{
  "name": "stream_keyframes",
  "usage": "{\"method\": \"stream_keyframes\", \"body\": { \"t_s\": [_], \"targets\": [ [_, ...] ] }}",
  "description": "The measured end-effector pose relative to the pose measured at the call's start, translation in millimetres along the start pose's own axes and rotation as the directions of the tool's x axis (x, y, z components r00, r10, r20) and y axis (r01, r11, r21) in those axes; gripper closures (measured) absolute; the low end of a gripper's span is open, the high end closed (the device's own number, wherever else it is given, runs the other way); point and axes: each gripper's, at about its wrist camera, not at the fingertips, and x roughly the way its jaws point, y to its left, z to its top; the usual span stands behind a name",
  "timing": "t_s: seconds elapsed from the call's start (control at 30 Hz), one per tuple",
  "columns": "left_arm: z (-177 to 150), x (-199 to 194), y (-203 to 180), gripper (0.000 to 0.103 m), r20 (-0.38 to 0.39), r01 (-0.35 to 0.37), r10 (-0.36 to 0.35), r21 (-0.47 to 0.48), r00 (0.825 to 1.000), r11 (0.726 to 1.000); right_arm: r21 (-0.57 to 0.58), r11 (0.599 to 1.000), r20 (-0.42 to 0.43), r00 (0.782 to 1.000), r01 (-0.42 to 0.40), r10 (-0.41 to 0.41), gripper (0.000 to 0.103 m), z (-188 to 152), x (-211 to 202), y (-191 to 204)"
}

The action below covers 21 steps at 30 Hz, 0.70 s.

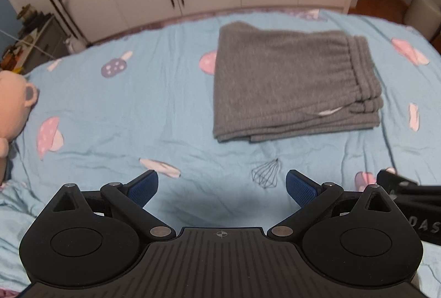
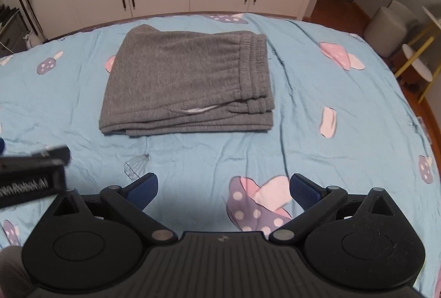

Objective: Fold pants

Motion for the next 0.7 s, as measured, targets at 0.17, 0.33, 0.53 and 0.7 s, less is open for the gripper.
{"method": "stream_keyframes", "body": {
  "t_s": [0.17,0.33,0.53,0.7],
  "targets": [
    [6,10,-5,0.001,-0.034,-0.001,0.001,0.006,0.999,1.0,0.027,0.999,-0.025,0.999,-0.02,0.021,0.001,9,12,-3],
    [8,14,-15,0.001,-0.042,0.0,0.001,0.029,0.999,1.0,0.04,0.999,-0.033,0.999,-0.017,0.018,0.001,9,18,-9],
    [6,17,-21,0.001,-0.048,0.002,0.0,0.044,0.999,0.999,0.064,0.998,-0.038,0.999,-0.012,0.014,0.001,9,21,-17],
    [6,20,-22,0.001,-0.057,0.006,-0.003,0.046,0.998,0.999,0.068,0.998,-0.038,0.999,-0.013,0.016,0.001,8,23,-19]
  ]
}}
